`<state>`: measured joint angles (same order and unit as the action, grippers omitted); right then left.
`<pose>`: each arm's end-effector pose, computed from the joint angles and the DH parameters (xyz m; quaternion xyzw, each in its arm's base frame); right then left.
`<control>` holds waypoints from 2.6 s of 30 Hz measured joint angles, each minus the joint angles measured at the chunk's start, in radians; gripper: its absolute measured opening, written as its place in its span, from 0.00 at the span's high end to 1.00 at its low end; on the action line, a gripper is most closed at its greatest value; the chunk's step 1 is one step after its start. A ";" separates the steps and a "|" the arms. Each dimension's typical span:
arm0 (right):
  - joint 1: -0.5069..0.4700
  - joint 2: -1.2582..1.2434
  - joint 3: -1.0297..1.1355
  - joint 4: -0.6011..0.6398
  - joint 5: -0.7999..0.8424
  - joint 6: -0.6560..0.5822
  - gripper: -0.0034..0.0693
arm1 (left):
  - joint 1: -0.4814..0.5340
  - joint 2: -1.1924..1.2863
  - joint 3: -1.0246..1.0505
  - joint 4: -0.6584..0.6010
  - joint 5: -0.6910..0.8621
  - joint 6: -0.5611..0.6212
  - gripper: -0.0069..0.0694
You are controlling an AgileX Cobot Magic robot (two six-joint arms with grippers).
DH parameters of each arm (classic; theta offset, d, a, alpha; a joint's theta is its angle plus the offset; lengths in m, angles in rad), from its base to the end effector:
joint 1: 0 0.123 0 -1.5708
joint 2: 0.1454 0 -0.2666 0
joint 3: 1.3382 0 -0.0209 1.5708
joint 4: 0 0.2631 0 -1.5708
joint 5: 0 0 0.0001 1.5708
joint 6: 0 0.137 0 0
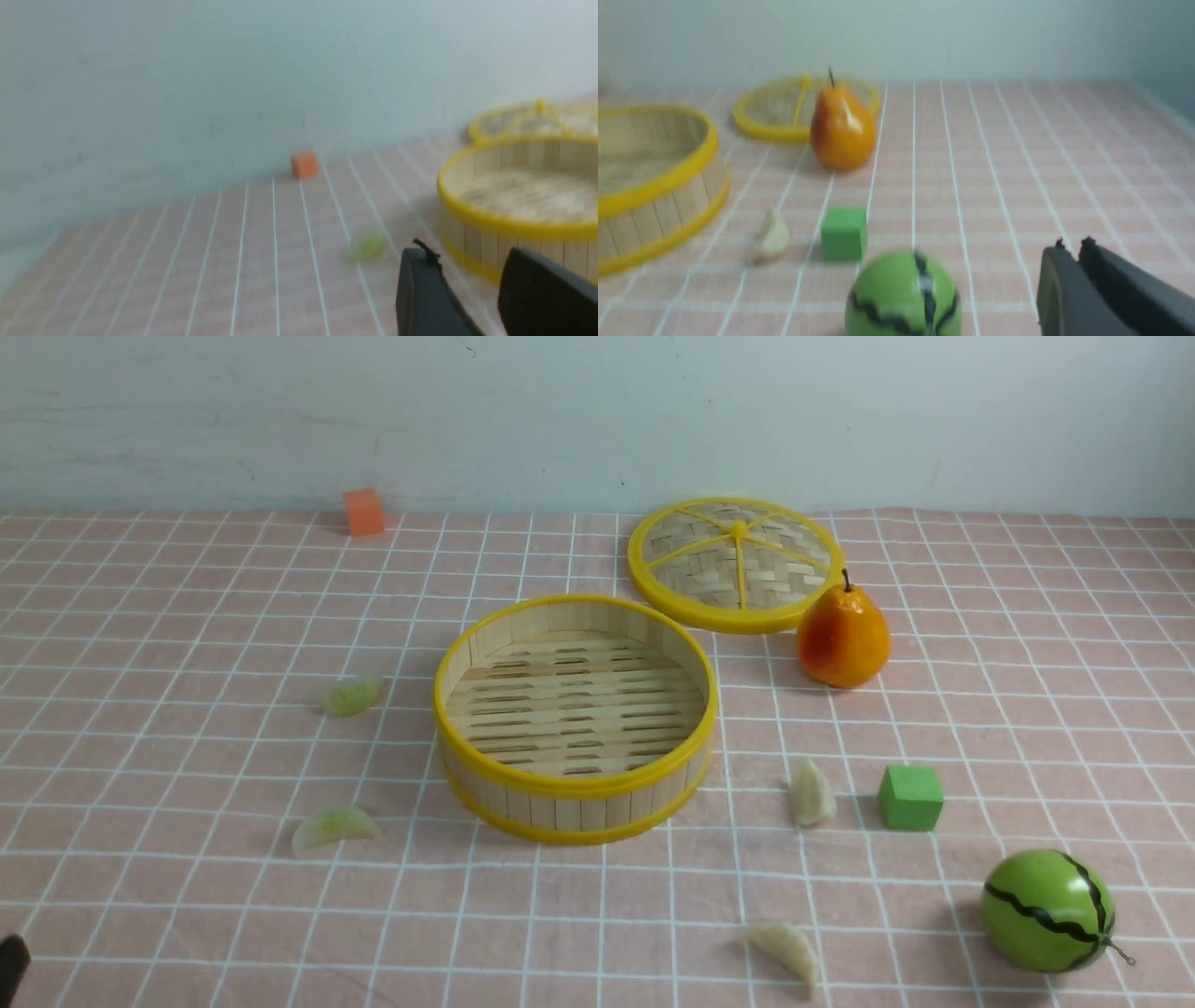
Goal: Put the dumplings into the steamer on the table with the pink tablecloth.
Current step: 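Reach for and grasp a dumpling on the table with the left gripper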
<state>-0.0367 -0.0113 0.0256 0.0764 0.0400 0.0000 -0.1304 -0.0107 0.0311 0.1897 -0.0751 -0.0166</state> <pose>0.1335 -0.0045 0.2031 0.0382 0.6943 0.0153 0.7185 0.1312 -0.0191 0.2163 0.1042 0.6474 0.0113 0.7549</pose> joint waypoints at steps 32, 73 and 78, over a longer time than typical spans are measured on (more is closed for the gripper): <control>0.003 0.800 -0.565 0.022 0.403 0.157 0.96 | 0.000 0.821 -0.667 -0.241 0.318 -0.397 0.93; 0.220 1.269 -0.641 0.988 0.751 -1.011 0.94 | -0.004 2.241 -1.817 -0.190 0.756 0.257 0.37; 0.220 1.269 -0.643 0.988 0.751 -1.012 0.94 | -0.004 2.267 -1.823 -0.174 0.782 0.232 0.61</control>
<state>0.1833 1.2572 -0.6171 1.0640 0.7914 -1.0117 -0.1344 2.2566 -1.7914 0.0153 0.7064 0.2149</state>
